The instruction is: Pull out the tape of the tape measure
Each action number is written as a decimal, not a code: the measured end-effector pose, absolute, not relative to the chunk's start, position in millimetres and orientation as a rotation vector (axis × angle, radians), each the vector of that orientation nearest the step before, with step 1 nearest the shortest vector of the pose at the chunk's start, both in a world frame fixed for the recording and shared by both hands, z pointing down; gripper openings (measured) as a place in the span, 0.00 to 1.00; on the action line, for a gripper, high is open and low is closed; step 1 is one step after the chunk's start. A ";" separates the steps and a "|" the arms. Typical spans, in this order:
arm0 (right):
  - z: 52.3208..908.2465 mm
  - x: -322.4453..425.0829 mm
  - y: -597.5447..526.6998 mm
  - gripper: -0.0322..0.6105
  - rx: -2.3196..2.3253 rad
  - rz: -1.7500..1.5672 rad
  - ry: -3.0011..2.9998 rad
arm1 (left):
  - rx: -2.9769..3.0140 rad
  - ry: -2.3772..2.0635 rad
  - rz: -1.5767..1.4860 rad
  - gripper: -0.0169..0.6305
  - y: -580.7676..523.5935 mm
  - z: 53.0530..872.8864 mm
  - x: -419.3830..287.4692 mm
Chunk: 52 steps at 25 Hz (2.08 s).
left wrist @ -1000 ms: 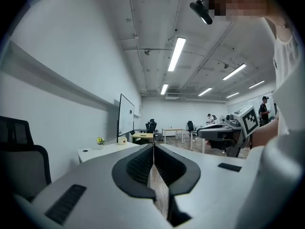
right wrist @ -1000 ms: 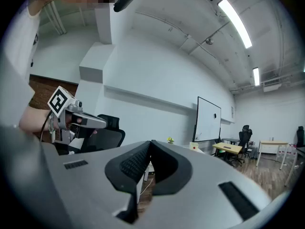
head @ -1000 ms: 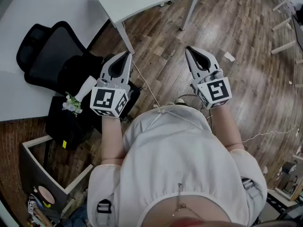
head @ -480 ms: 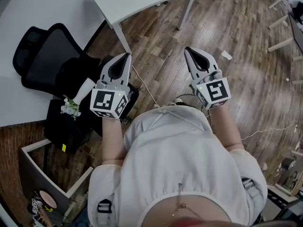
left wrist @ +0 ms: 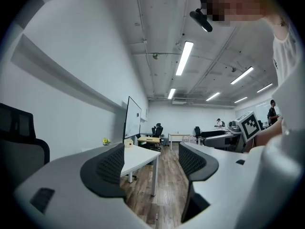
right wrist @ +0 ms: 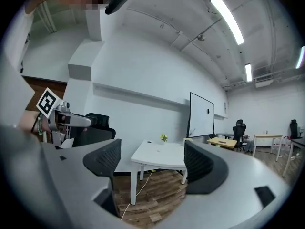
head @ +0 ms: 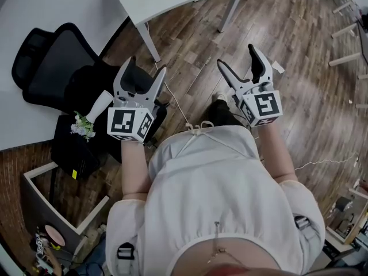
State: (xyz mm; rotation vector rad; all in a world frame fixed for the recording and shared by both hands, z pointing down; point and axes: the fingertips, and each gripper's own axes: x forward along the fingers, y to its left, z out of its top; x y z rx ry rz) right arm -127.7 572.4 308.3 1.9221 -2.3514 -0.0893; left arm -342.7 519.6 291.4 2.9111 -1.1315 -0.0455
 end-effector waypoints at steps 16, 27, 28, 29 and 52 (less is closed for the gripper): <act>338.2 -1.2 376.4 0.68 1.577 -0.021 -2.554 | 2.740 -1.405 0.147 0.57 371.6 317.1 -210.6; 358.6 76.0 247.5 0.68 1.306 0.043 -2.635 | 2.583 -1.561 0.249 0.57 268.7 345.8 -125.5; 362.3 79.1 238.4 0.68 1.293 0.056 -2.637 | 2.570 -1.565 0.262 0.57 261.2 349.7 -122.8; 366.2 81.8 229.7 0.68 1.283 0.069 -2.638 | 2.556 -1.569 0.274 0.57 253.7 353.9 -120.8; 415.1 25.4 -66.2 0.68 1.231 0.182 -2.535 | 2.441 -1.453 0.522 0.57 -49.0 445.3 -169.9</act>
